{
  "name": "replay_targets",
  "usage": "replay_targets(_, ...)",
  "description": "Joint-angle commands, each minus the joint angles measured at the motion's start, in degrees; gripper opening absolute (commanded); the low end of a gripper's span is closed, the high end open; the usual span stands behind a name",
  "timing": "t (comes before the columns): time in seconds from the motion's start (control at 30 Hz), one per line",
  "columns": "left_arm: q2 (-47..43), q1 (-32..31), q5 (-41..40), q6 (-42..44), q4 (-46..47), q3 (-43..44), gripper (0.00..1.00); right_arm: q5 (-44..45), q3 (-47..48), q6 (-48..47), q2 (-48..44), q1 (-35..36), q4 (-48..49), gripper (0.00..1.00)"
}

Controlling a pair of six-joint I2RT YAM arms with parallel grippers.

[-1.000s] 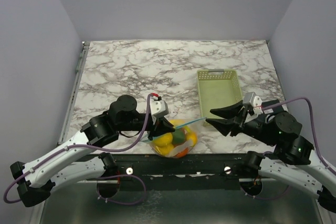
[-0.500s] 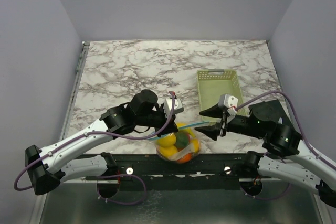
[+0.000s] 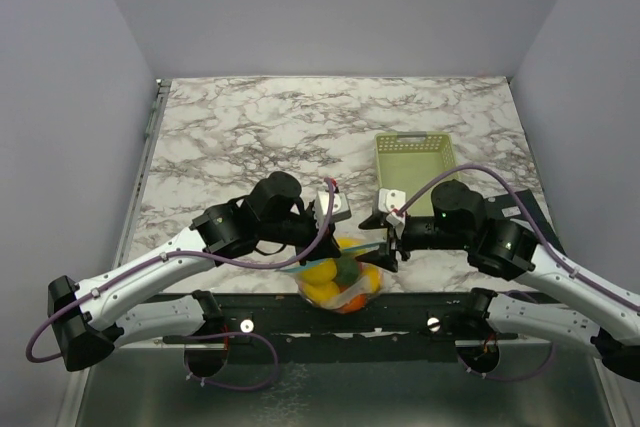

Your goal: Place the food in the zip-top bag and seal the zipper

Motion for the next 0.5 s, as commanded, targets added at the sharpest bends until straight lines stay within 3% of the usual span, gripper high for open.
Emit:
replay_targets(0.0, -1.4, -0.5, 3.6, 1.1, -0.7, 2.1, 0.0, -3.6, -1.6, -3.1, 0.8, -0.1, 0.1, 0.68)
replay_targets(0.3, -2.9, -0.6, 5.7, 1.1, -0.2, 2.5, 0.0, -5.2, -2.7, -2.7, 3.9, -0.1, 1.4, 0.64)
replay_targets(0.47, -2.9, -0.6, 5.9, 1.0, 0.0, 2.5, 0.0, -6.5, -2.7, -2.6, 5.8, -0.1, 1.6, 0.52)
